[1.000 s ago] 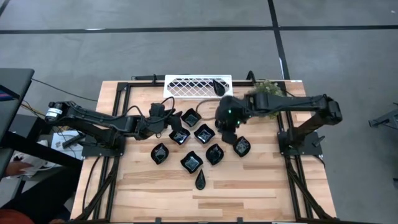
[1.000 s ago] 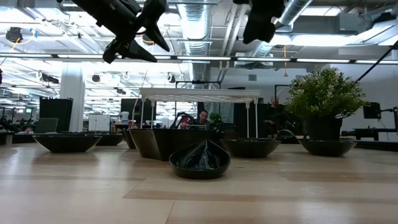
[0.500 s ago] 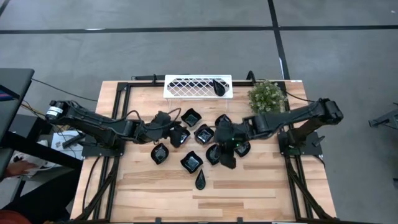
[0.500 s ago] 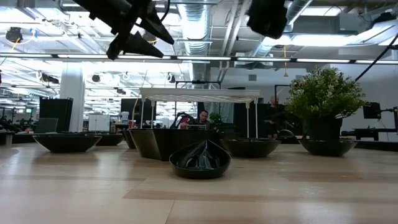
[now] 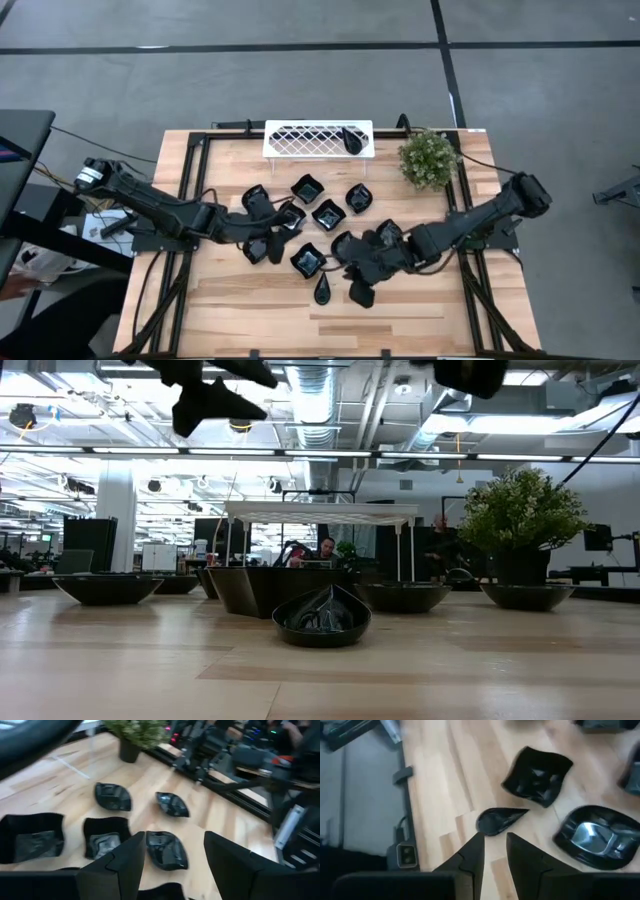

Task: Pick & Place Mini shaped plates
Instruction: Stack the drop-shaped plate on top of the other drop-shaped plates on the shelf

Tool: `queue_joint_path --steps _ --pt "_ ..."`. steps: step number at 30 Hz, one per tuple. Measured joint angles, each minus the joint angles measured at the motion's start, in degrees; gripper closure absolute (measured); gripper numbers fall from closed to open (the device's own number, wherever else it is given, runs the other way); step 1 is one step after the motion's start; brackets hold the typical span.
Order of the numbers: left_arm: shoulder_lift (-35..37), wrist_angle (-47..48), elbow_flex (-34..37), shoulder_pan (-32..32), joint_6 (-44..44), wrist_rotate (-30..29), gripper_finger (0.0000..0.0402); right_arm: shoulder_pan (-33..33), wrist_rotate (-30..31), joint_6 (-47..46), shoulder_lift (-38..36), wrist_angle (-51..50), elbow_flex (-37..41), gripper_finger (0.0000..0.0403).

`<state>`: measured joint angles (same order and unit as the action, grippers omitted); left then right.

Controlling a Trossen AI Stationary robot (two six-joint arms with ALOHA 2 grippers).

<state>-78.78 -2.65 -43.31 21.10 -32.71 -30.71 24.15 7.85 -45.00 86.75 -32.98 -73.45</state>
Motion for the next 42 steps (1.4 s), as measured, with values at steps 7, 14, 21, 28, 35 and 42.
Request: queue_joint_path --steps 7,14,21,28,35,42 --pt "0.0 -1.5 0.0 0.6 3.7 4.6 0.0197 3.2 1.3 -7.1 6.0 4.8 0.0 0.0326" --pt "3.5 -8.4 5.6 1.8 4.0 5.8 0.0197 4.3 1.2 -11.0 12.5 7.0 0.0 0.0326" --pt "16.1 -14.6 16.8 3.7 3.8 5.6 0.0197 2.7 1.2 -12.1 16.1 8.8 0.0 0.0326" --pt "26.8 -15.0 23.4 6.1 4.6 5.3 0.0197 1.0 -0.2 -13.5 17.7 10.2 -0.1 0.0305" --pt "31.6 -15.4 27.2 7.5 4.0 5.3 0.0197 0.4 -0.3 -16.5 17.6 10.6 -0.1 0.0256" --pt "31.9 -15.4 28.3 7.8 3.8 5.3 0.0197 0.2 -0.2 -19.7 19.4 13.0 -0.1 0.0231"
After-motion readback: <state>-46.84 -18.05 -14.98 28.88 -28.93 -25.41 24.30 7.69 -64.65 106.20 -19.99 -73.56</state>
